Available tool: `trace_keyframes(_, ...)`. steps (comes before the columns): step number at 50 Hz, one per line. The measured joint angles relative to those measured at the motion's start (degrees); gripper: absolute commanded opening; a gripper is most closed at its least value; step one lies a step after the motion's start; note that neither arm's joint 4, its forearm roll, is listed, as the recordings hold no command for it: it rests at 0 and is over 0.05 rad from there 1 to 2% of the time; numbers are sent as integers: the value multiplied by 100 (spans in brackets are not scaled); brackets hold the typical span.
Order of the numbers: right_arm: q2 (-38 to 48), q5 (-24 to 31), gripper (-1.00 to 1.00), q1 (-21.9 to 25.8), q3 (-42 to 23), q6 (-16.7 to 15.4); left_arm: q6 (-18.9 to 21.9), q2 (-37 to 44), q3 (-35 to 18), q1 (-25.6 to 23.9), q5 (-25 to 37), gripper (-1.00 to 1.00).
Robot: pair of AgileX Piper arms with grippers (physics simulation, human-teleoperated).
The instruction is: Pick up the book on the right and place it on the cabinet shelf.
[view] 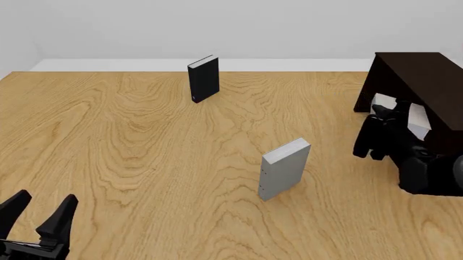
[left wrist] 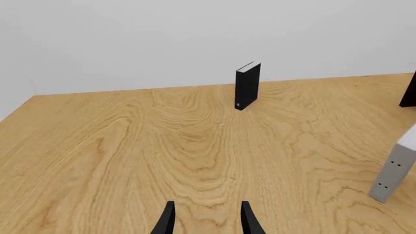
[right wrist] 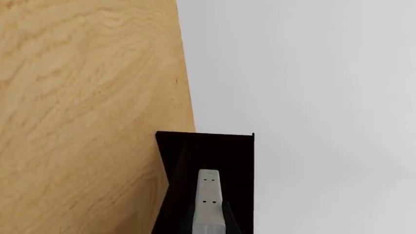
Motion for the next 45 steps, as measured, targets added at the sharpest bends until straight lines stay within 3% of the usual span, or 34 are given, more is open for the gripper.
trace_keyframes(45, 655, -293, -100, -551, -236, 26, 39, -56, 1, 36, 131, 100)
